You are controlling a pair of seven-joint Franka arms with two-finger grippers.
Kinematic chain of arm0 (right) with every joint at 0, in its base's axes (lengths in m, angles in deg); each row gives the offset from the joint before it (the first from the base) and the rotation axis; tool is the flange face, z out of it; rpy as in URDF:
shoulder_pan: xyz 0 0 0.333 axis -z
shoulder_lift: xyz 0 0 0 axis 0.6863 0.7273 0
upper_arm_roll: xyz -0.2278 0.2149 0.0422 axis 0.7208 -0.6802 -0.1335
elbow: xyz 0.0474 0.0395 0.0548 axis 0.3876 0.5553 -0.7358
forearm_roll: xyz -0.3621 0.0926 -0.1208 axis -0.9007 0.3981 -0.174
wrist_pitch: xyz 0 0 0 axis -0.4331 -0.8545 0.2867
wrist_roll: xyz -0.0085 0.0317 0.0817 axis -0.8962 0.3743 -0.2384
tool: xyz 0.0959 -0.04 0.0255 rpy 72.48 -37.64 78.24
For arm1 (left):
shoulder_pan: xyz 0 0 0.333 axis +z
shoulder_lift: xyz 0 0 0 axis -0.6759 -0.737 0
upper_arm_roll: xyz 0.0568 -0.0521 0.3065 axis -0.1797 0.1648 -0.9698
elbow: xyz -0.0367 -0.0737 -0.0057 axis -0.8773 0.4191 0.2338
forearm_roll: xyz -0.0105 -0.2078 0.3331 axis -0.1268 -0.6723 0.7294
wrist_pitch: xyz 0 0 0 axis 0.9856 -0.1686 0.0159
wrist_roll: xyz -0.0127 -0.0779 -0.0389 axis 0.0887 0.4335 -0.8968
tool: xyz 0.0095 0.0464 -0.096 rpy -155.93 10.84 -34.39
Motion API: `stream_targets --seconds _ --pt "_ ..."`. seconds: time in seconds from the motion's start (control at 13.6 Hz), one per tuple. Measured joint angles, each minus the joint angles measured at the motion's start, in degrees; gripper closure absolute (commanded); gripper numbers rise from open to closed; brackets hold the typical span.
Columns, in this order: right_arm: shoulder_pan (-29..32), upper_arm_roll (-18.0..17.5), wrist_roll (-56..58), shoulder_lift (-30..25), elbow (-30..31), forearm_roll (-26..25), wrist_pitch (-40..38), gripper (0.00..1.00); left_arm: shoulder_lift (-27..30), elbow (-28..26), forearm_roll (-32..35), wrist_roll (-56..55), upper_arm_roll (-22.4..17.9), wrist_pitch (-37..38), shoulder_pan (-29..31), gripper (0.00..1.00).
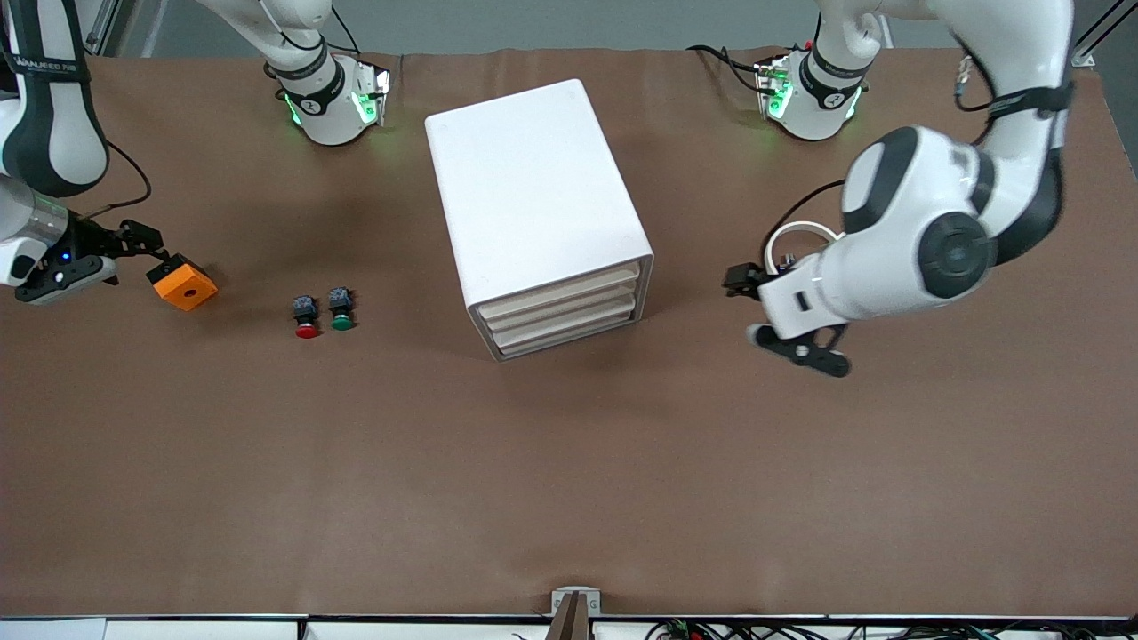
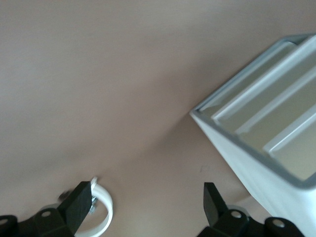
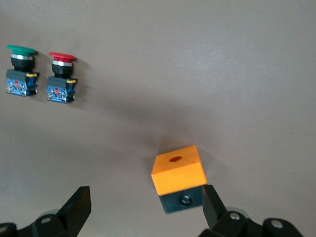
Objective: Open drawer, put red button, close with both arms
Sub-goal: 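Reach the left gripper to the drawer while the right gripper reaches the buttons, then grip the drawer handle with the left gripper while the right gripper lowers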
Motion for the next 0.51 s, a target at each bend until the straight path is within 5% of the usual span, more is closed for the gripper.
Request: stream_targets --seconds 0.51 --pt "-4.5 -1.3 -14.9 -0.3 10.1 4.5 11.3 0.00 -6.2 0.2 -10.6 17.6 2.8 -5.2 -2.4 0.00"
